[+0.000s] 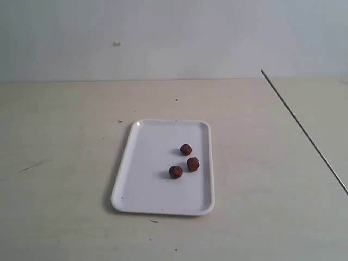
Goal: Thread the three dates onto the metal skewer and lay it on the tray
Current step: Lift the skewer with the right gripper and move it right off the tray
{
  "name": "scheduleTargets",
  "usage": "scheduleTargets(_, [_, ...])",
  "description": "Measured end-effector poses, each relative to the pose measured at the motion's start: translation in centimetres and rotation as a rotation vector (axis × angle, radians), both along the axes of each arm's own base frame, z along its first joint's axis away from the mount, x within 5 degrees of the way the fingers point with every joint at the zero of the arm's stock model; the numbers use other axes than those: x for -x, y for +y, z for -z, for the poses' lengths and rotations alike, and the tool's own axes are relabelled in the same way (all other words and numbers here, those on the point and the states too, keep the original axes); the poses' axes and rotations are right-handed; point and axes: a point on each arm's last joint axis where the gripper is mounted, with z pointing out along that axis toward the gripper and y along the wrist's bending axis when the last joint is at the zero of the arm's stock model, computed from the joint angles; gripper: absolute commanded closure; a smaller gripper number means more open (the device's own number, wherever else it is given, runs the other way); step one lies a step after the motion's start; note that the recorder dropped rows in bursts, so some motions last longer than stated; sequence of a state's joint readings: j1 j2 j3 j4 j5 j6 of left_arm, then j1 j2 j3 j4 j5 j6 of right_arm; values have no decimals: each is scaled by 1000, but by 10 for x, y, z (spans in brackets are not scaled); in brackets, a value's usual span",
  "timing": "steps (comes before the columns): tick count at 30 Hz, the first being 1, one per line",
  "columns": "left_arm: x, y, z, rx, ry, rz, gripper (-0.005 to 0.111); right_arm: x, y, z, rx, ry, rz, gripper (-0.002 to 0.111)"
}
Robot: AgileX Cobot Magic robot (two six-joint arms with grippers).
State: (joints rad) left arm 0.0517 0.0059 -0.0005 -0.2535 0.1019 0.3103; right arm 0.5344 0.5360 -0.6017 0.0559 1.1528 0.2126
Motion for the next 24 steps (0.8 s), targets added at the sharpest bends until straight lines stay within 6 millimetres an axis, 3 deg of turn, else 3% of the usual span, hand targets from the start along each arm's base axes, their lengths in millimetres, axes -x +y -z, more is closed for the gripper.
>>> scheduleTargets(4, [0, 1, -7, 579, -88, 3, 107, 0, 0, 0, 4, -1, -7, 108])
scheduleTargets(7, [0, 3, -10, 900, -140, 2, 107, 0, 0, 0, 9, -2, -14, 108])
scheduleTargets(14, [2, 11, -17, 1037, -261, -26, 107, 0, 0, 0, 15, -7, -26, 108])
scheduleTargets(24, [3, 13, -19, 1225, -302, -14, 107, 0, 0, 0, 22, -11, -39, 108])
